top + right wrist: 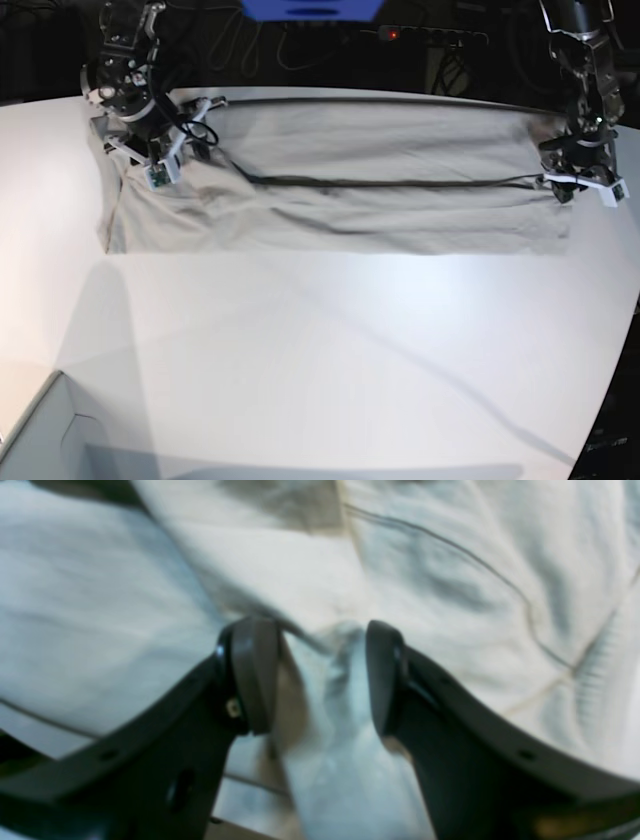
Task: Layout the t-shirt on the table in an organized manner, then fold the t-shirt properly
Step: 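Hold the shirt ends with both grippers, straightening the folded strip, then lift the collar end with the left gripper and fold it onto the middle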
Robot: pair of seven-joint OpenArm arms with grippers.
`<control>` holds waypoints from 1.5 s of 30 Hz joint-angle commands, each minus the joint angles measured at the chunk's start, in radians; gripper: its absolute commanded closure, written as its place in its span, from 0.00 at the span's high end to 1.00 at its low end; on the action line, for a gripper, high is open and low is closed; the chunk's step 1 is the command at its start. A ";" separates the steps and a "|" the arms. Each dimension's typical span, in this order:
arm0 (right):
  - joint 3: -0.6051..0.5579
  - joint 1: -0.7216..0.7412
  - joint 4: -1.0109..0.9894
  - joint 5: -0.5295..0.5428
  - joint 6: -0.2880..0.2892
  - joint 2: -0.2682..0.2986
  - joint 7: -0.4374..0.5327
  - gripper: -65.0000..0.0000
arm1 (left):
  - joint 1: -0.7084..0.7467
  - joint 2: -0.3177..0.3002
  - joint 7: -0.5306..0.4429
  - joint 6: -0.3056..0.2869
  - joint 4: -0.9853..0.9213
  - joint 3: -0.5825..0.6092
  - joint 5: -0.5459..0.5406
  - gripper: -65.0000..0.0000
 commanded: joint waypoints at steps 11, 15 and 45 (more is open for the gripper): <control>0.000 0.008 0.012 0.008 -0.001 0.010 0.021 0.45 | -0.012 0.003 0.067 -0.095 -0.014 -0.006 0.001 0.00; 0.004 0.048 -0.068 0.008 -0.001 0.020 0.021 0.45 | 0.000 0.005 0.067 -0.093 0.088 -0.006 0.001 0.00; 0.000 0.088 -0.149 0.008 -0.001 0.053 0.022 0.45 | 0.081 0.385 0.061 -0.092 0.520 0.375 0.345 0.00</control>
